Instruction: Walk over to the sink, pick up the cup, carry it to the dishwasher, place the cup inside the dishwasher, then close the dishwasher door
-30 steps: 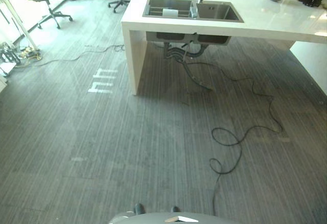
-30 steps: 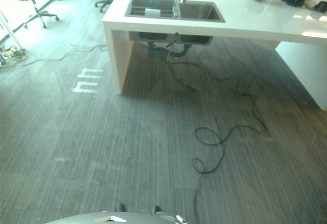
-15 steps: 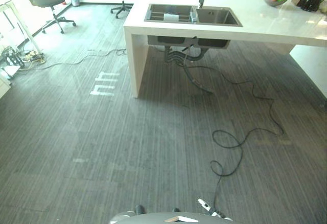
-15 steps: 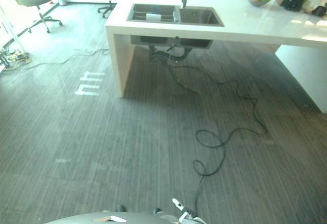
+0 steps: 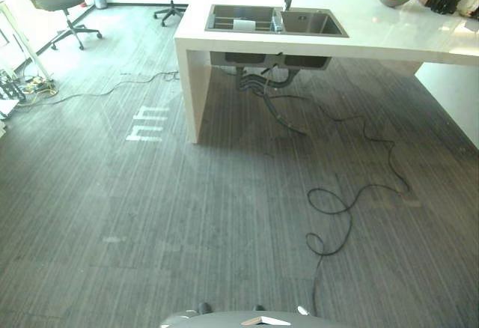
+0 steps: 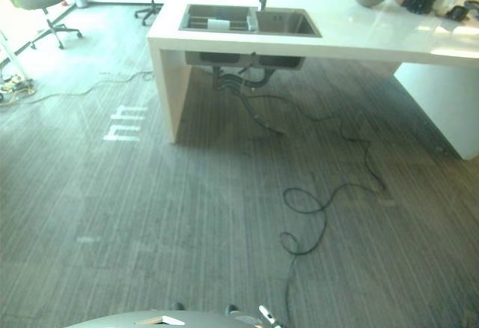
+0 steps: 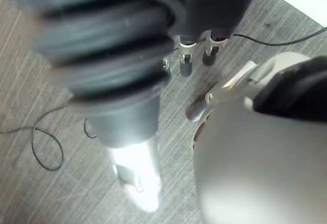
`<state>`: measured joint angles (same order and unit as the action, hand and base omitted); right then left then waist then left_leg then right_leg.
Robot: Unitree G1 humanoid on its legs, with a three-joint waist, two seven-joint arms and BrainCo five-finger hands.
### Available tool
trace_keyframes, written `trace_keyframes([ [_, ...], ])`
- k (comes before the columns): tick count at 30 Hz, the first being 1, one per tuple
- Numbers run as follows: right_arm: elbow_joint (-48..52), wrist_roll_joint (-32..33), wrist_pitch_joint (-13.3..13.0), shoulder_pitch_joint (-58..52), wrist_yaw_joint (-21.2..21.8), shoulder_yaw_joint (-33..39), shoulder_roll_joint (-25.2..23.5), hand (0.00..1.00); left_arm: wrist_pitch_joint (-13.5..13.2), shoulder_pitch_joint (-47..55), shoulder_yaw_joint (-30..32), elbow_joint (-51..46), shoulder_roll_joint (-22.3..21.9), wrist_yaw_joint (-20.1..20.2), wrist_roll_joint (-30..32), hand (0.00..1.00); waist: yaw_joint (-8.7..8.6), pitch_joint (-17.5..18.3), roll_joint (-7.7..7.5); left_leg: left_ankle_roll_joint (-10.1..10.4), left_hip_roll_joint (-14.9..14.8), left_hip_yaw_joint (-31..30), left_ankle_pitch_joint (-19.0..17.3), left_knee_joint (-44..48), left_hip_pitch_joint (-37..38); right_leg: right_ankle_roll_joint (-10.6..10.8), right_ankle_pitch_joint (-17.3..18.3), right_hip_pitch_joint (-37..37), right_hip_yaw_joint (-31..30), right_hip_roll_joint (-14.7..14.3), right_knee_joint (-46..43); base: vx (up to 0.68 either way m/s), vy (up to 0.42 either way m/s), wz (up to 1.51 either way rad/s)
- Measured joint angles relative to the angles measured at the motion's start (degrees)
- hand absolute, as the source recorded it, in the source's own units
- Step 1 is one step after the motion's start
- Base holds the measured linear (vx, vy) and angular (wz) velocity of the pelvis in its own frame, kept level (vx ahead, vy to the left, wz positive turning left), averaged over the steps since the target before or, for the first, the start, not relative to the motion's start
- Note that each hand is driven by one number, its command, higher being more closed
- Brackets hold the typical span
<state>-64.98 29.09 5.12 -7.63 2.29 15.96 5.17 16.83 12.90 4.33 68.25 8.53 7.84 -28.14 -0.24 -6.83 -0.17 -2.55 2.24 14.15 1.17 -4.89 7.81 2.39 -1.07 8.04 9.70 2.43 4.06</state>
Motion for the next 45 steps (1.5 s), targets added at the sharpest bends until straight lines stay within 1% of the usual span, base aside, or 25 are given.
trace_keyframes([
  [3,0.0,0.34,0.12,0.07,-0.07,-0.1,-0.02,0.0,-0.61,-0.12,-0.41,0.02,0.02,-0.53,3.36,0.0,-0.27,0.04,-0.07,0.13,0.07,0.09,-0.23,0.0,0.23,0.08,0.09,0.15,-0.14,0.03,-0.01,0.01,-0.003,-0.02],
  [6,-0.02,1.33,0.4,0.04,-0.43,-0.11,-0.01,0.0,-3.93,-0.29,-2.31,0.01,0.05,-2.67,8.17,0.0,-0.34,0.02,-0.11,0.11,0.09,0.16,-0.41,0.0,0.35,0.14,1.12,-0.58,-0.26,0.23,-1.94,0.0,0.0,0.0],
  [10,0.27,4.58,1.9,-0.05,-1.59,-0.08,0.05,0.0,-6.44,-0.28,-5.12,-0.08,0.24,-4.72,11.94,0.0,-0.21,-0.34,-0.99,-0.27,1.05,0.9,-1.34,0.0,0.38,1.1,8.03,-9.22,-0.79,3.14,-20.43,-0.02,0.04,-0.08],
  [13,1.04,4.27,2.68,-0.35,-1.74,-0.06,-0.05,0.0,-7.85,-0.3,-5.76,-0.14,0.81,-5.49,9.99,0.0,-0.79,-1.3,-1.54,-1.62,1.38,2.63,-2.24,-0.01,2.25,0.72,7.86,-16.38,2.16,6.06,-36.49,-0.03,0.043,-0.26],
  [15,1.16,4.28,3.0,-1.66,-2.44,0.16,-0.82,0.0,-8.45,-0.44,-5.65,-1.37,2.0,-6.52,6.81,0.0,-1.21,-1.93,-1.96,-1.97,1.25,2.78,-2.68,0.01,4.33,1.47,9.58,-18.42,3.77,7.37,-42.0,0.07,-0.003,-0.16],
  [17,1.33,4.26,3.77,-3.55,-2.82,0.31,-1.19,0.0,-8.44,-1.01,-5.67,-4.99,3.29,-6.98,3.89,0.0,-1.79,-2.0,-2.13,-1.83,0.52,2.23,-2.83,0.03,4.6,1.86,10.59,-19.99,4.33,7.46,-41.43,0.06,-0.033,0.11],
  [19,2.07,4.4,3.97,-5.39,-3.02,1.23,-2.19,0.0,-5.93,-1.89,-9.53,-7.19,5.29,-7.62,3.92,0.0,-3.23,-2.83,-1.77,-1.63,-0.52,0.09,-2.95,0.06,4.52,1.99,9.57,-20.63,5.21,7.19,-33.26,0.1,-0.077,0.34],
  [20,2.52,4.51,3.95,-6.11,-3.16,1.25,-2.81,0.0,-5.17,-1.89,-9.81,-8.27,5.63,-7.74,3.64,0.0,-3.28,-3.31,-1.81,-1.48,-0.81,-0.26,-3.04,0.09,4.57,2.19,8.77,-20.63,5.16,7.18,-30.6,0.19,-0.158,0.37],
  [22,3.44,6.35,3.82,-8.07,-3.71,2.73,-5.34,0.0,-2.13,-1.7,-11.87,-14.12,7.59,-8.86,2.86,0.0,-2.66,-5.31,-2.66,0.1,-2.03,-2.22,-4.78,3.43,3.03,3.11,3.88,-20.52,4.83,7.34,-20.15,0.21,-0.19,0.4],
  [24,4.77,7.18,3.71,-9.06,-3.83,2.64,-6.46,0.0,-0.45,-0.6,-11.9,-17.78,8.46,-10.09,0.61,0.0,-1.69,-6.19,-3.32,2.13,-3.02,-3.11,-7.31,6.64,2.87,3.0,1.01,-19.91,3.34,7.44,-15.41,0.22,-0.227,0.21],
  [27,6.18,7.28,3.44,-10.37,-3.9,2.34,-7.44,0.0,0.65,0.96,-12.02,-20.2,9.68,-10.5,-1.12,0.0,-0.9,-5.97,-4.25,4.77,-3.61,-4.71,-10.41,9.16,3.93,2.37,0.05,-18.29,1.71,8.37,-15.98,0.28,-0.307,0.32],
  [28,6.22,7.74,3.36,-10.87,-3.88,2.18,-7.28,0.0,0.77,1.59,-12.74,-20.58,9.58,-11.13,-1.96,0.0,-1.49,-5.81,-3.67,6.56,-5.11,-6.52,-11.83,9.8,5.0,1.18,-0.29,-18.54,2.91,8.05,-21.08,0.32,-0.343,0.59],
  [29,6.46,7.78,3.24,-11.23,-3.78,2.21,-6.53,0.0,0.78,2.18,-13.51,-20.81,9.42,-11.32,-2.75,0.0,-1.7,-5.31,-2.85,7.27,-6.34,-7.08,-12.25,9.74,5.2,-0.44,2.94,-19.27,4.29,7.42,-24.02,0.41,-0.396,0.58],
  [31,6.74,8.3,3.16,-11.58,-3.71,2.2,-6.13,0.0,0.84,3.29,-13.36,-21.91,9.18,-11.51,-4.05,0.0,-1.52,-4.53,-1.65,7.35,-9.01,-8.1,-13.19,11.99,4.7,-1.72,7.21,-20.06,6.39,6.1,-27.33,0.4,-0.316,0.35],
  [33,6.1,9.64,2.88,-11.79,-3.89,2.27,-6.34,0.0,0.82,3.64,-12.38,-22.68,9.38,-11.8,-5.69,0.0,-0.87,-4.36,-1.82,7.75,-10.52,-8.34,-13.7,20.29,1.61,-2.63,9.63,-19.19,7.57,4.99,-27.96,0.34,-0.261,0.2],
  [36,5.46,11.53,2.18,-12.4,-3.52,1.58,-5.22,0.0,0.66,4.74,-10.92,-24.45,9.11,-11.48,-7.0,0.0,-0.19,-2.44,-1.34,9.33,-12.34,-11.59,-9.49,37.4,-6.31,-2.61,10.76,-14.55,8.67,3.26,-24.62,0.35,-0.183,0.1],
  [37,5.61,11.41,1.28,-12.85,-2.14,-0.74,-4.09,0.0,0.01,5.69,-9.97,-26.19,9.0,-10.61,-6.98,0.0,0.3,-2.5,-0.75,9.1,-14.09,-11.36,-5.59,45.1,-9.47,-3.35,11.2,-11.6,8.72,1.6,-22.02,0.36,-0.113,-0.05],
  [38,5.86,11.07,0.94,-12.71,-1.4,-3.21,-2.43,0.0,-0.82,7.0,-8.7,-28.71,8.87,-9.83,-6.59,0.0,0.62,-2.55,-0.63,7.21,-15.97,-11.59,-0.42,54.93,-14.13,-4.25,11.18,-8.63,8.26,-0.17,-19.2,0.35,-0.103,-0.1],
  [39,6.01,11.05,0.45,-11.83,-2.2,-3.52,-1.3,0.0,-1.24,7.24,-8.36,-29.99,8.64,-9.79,-6.53,0.0,1.03,-2.88,0.0,6.38,-16.58,-12.04,-2.2,60.03,-16.69,-4.65,11.15,-7.16,8.18,-0.94,-18.23,0.32,-0.062,-0.14],
  [40,7.43,11.11,-0.19,-9.41,-2.77,-3.35,1.24,0.0,-1.42,7.18,-8.19,-32.08,7.61,-10.02,-6.5,0.0,1.71,-3.86,1.42,4.79,-16.52,-12.3,-6.47,66.32,-20.98,-4.97,11.28,-4.62,7.75,-1.73,-16.92,0.28,0.006,-0.28],
  [41,11.57,11.21,-1.63,-6.63,-2.8,-2.16,3.32,0.0,-1.42,7.28,-7.51,-34.27,6.13,-10.38,-6.5,0.0,2.7,-4.91,2.31,3.86,-14.72,-11.47,-10.07,65.83,-24.06,-4.92,11.48,-1.88,6.75,-1.61,-15.76,0.27,0.038,-0.33],
  [42,13.59,11.43,-2.59,-5.47,-2.7,-1.64,4.24,0.0,-1.38,7.49,-7.4,-35.18,5.87,-10.43,-6.5,0.0,3.28,-5.36,2.06,3.57,-13.82,-10.66,-11.07,63.65,-25.16,-4.6,11.66,-0.73,6.46,-1.34,-15.01,0.26,0.095,-0.45],
  [43,17.97,12.14,-4.36,-3.43,-2.69,-1.52,5.3,0.0,-1.04,8.43,-7.49,-38.12,5.56,-10.4,-6.58,0.0,4.31,-5.42,2.24,3.37,-11.43,-8.76,-11.29,55.0,-26.12,-3.42,12.37,1.25,5.6,-0.03,-14.67,0.3,0.131,-0.38],
  [44,20.74,12.19,-5.2,-2.59,-2.7,-1.68,5.46,0.0,-0.63,9.05,-7.95,-40.03,5.7,-10.44,-6.49,0.0,4.8,-5.47,2.33,3.27,-10.06,-7.78,-10.73,48.54,-25.99,-2.82,12.94,2.07,5.16,0.57,-14.66,0.4,0.182,-0.4],
  [45,25.72,12.14,-6.85,-1.15,-2.83,-2.86,5.51,0.0,-0.31,10.22,-8.43,-42.13,5.67,-10.5,-6.48,0.0,5.15,-5.4,2.66,3.43,-7.37,-7.37,-7.11,34.76,-25.29,-1.5,14.52,3.51,4.47,1.33,-15.0,0.46,0.193,-0.28],
])
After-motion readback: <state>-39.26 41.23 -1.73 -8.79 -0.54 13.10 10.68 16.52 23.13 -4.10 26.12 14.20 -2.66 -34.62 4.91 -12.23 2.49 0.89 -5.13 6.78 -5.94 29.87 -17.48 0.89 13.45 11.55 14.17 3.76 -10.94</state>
